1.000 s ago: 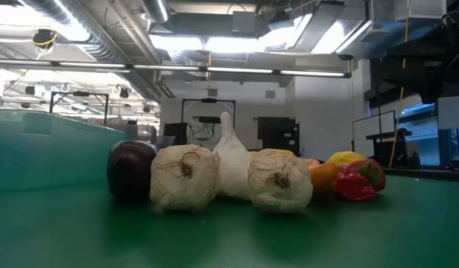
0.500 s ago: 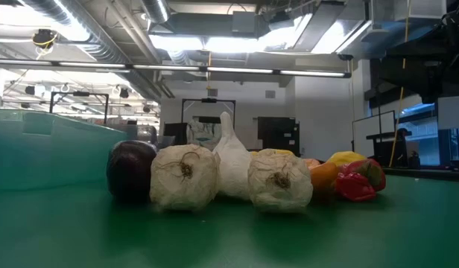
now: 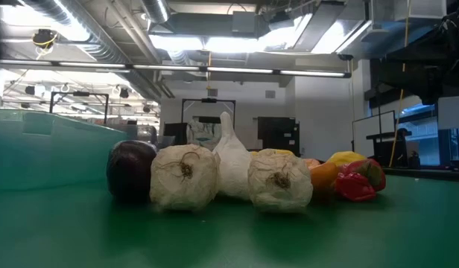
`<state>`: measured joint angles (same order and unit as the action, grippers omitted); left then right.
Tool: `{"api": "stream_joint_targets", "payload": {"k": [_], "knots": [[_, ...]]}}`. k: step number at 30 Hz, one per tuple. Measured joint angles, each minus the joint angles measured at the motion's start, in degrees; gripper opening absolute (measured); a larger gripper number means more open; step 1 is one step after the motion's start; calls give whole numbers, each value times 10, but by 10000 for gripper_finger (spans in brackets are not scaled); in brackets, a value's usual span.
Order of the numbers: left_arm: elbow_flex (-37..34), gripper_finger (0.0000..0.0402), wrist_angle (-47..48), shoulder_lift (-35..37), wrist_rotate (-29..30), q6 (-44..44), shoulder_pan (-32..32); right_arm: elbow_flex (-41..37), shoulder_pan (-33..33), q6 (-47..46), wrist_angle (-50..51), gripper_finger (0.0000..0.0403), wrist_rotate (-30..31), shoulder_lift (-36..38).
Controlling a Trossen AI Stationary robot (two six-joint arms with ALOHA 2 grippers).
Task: Sort produce into baskets
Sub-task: Put the purple eggplant into the transparent bin
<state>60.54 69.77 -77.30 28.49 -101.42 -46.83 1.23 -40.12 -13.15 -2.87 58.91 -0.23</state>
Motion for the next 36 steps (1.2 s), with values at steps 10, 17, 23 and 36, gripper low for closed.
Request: {"api": "stream_joint_targets", "payload": {"k": [10,17,23,36], "knots": [[12,228,-306,-7,103,628,174,0,0,0,0,280,0,0],[12,227,-404,-14,-104,953,343,0,0,0,0,280,0,0],[12,228,-423,-41,-221,1181,437,0,0,0,0,280,0,0],[12,199,-419,-188,-283,1389,489,0,0,0,0,280,0,0]]}}
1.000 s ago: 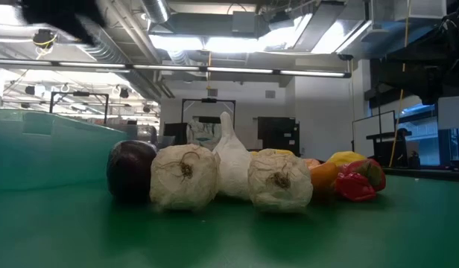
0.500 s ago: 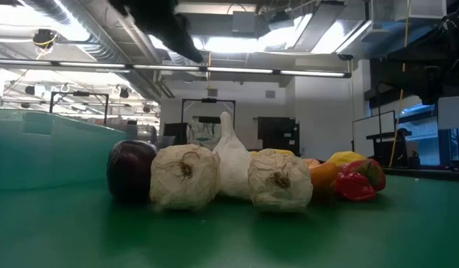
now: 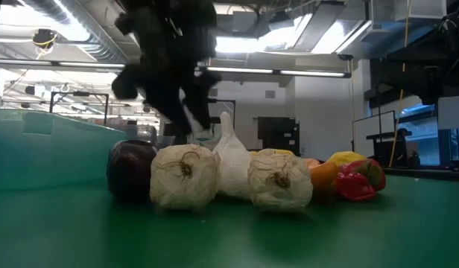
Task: Sort produce into baskets
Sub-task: Put the purple eggplant into the transparent bin
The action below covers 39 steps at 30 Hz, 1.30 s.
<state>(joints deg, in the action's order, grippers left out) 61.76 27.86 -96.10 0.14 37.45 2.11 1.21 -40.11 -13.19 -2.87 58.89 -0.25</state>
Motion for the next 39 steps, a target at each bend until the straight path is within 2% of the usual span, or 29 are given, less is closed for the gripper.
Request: {"api": "stream_joint_targets", "payload": {"k": [5,16,23,30,39], "knots": [[0,196,6,-43,-3,7,1,0,0,0,0,280,-6,0],[0,196,28,-55,-14,39,1,0,0,0,0,280,-15,0],[-1,196,-26,-57,-14,68,1,0,0,0,0,280,-15,0],[-1,196,-28,-58,-27,76,1,0,0,0,0,280,-16,0],[-1,196,-48,-102,-47,79,3,0,0,0,0,280,-16,0]]}}
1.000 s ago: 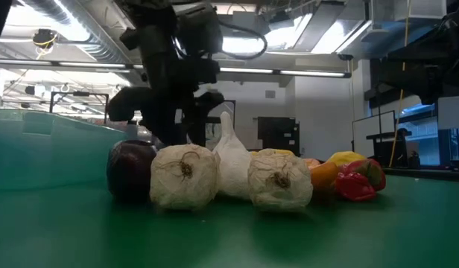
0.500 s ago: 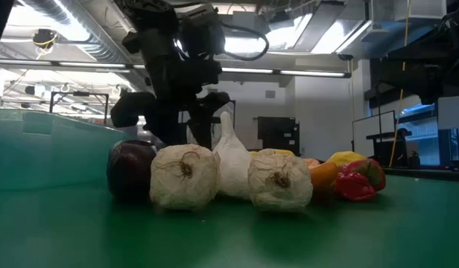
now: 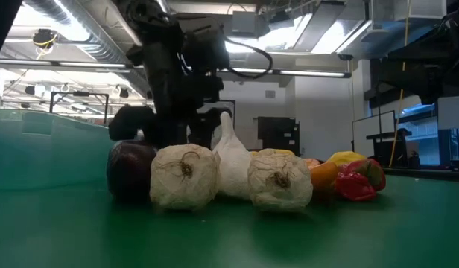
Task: Sort produce into baskets
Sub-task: Put the purple eggplant into the transparent bin
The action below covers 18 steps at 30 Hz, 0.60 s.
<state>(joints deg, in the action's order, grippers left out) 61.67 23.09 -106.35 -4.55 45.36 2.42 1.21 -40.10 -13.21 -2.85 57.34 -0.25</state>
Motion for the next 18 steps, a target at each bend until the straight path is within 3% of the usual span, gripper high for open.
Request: {"api": "stream_joint_targets", "payload": {"k": [5,14,18], "knots": [[2,191,-2,-7,-2,-14,0,0,0,0,0,280,0,0],[1,122,1,-6,1,-95,0,0,0,0,0,280,0,0],[5,114,-1,-6,13,-150,0,0,0,-3,0,280,0,0]]}}
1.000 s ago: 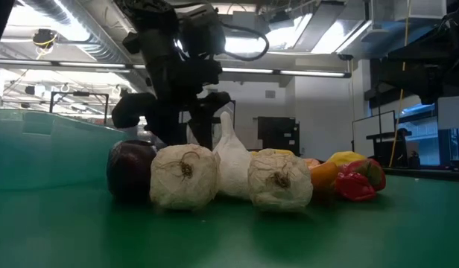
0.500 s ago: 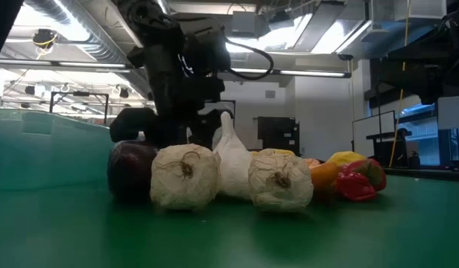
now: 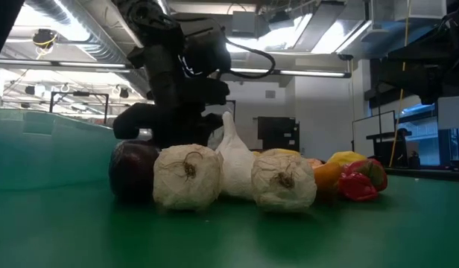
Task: Sort produce into baskets
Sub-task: Put the purple eggplant into the transparent bin
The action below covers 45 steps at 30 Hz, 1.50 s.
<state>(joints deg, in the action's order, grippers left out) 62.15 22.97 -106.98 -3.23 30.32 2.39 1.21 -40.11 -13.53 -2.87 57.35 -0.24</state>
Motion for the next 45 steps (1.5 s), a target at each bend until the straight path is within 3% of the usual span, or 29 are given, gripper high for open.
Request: {"api": "stream_joint_targets", "payload": {"k": [11,16,20,25,35,40,45], "knots": [[84,128,12,24,156,-258,0,0,0,-1,0,280,0,0],[117,126,92,83,286,-426,6,0,0,-1,0,280,0,0],[109,128,139,155,342,-532,15,0,0,-1,0,280,0,0],[92,134,222,246,372,-676,15,0,0,-1,0,280,-1,0],[88,136,544,384,466,-1034,14,0,0,-1,-1,280,-15,0],[43,136,580,414,465,-1158,14,0,0,-1,0,280,-15,0],[-19,136,575,416,420,-1211,14,0,0,-1,0,280,-15,0]]}}
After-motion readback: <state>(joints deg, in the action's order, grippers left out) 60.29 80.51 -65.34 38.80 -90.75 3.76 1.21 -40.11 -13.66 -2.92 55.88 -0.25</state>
